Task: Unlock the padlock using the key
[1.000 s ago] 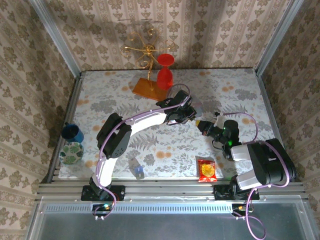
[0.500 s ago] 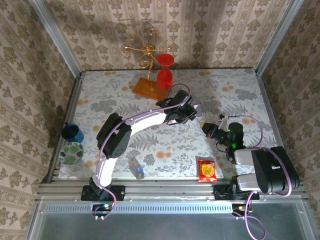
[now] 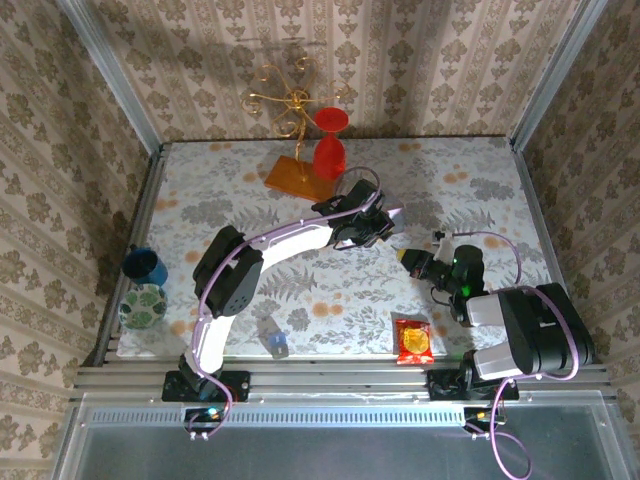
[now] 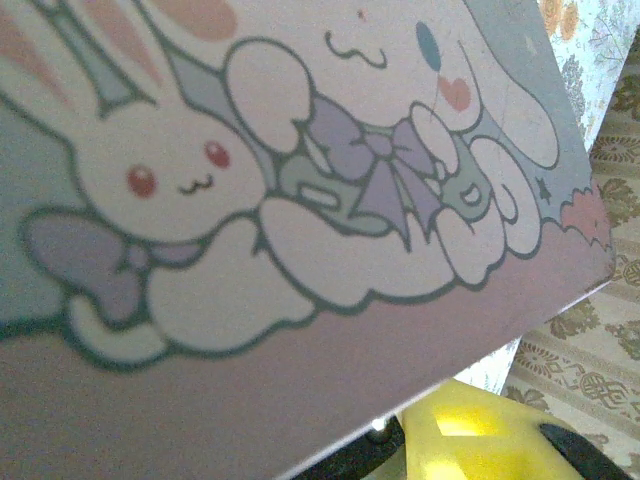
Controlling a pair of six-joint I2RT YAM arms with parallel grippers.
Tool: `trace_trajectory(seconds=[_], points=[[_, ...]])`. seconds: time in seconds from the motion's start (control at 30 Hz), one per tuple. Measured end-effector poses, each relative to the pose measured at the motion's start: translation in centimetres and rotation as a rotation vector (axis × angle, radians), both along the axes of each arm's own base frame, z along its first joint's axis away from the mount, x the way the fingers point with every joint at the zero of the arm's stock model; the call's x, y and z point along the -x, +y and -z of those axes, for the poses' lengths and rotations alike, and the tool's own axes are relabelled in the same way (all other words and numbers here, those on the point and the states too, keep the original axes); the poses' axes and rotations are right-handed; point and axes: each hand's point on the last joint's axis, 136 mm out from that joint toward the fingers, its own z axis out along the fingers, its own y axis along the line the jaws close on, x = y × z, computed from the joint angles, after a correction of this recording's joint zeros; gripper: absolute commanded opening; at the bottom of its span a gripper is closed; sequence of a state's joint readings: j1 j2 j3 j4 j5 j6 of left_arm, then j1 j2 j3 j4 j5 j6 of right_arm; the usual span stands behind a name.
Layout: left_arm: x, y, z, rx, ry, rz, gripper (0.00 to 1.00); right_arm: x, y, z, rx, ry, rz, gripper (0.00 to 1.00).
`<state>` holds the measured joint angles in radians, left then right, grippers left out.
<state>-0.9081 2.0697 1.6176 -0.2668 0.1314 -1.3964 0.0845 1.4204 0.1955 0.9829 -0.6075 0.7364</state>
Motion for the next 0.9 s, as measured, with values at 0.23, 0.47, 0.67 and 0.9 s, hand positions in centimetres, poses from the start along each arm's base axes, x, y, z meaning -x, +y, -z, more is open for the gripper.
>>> trace_trajectory(seconds=[0.23,0.47,0.67,0.9], points=[[0.1,0.0,0.0,0.002,0.002,0.003,0.00,-0.7,0.3,-1.1,-0.006,-0.029,-0.008,0.00],[0.0,-0.1,0.0,0.004,0.001,0.003,0.00,-0.9,0.3,-1.3,-0.007,-0.035,-0.008,0.00],[0.0,-0.1,-0.1,0.004,0.001,0.004,0.00,-0.9,0.3,-1.3,-0.007,-0.037,-0.008,0.00],[0.0,-0.1,-0.1,0.008,0.001,0.005,0.00,-1.1,0.3,-1.6,-0.008,-0.045,-0.008,0.00]])
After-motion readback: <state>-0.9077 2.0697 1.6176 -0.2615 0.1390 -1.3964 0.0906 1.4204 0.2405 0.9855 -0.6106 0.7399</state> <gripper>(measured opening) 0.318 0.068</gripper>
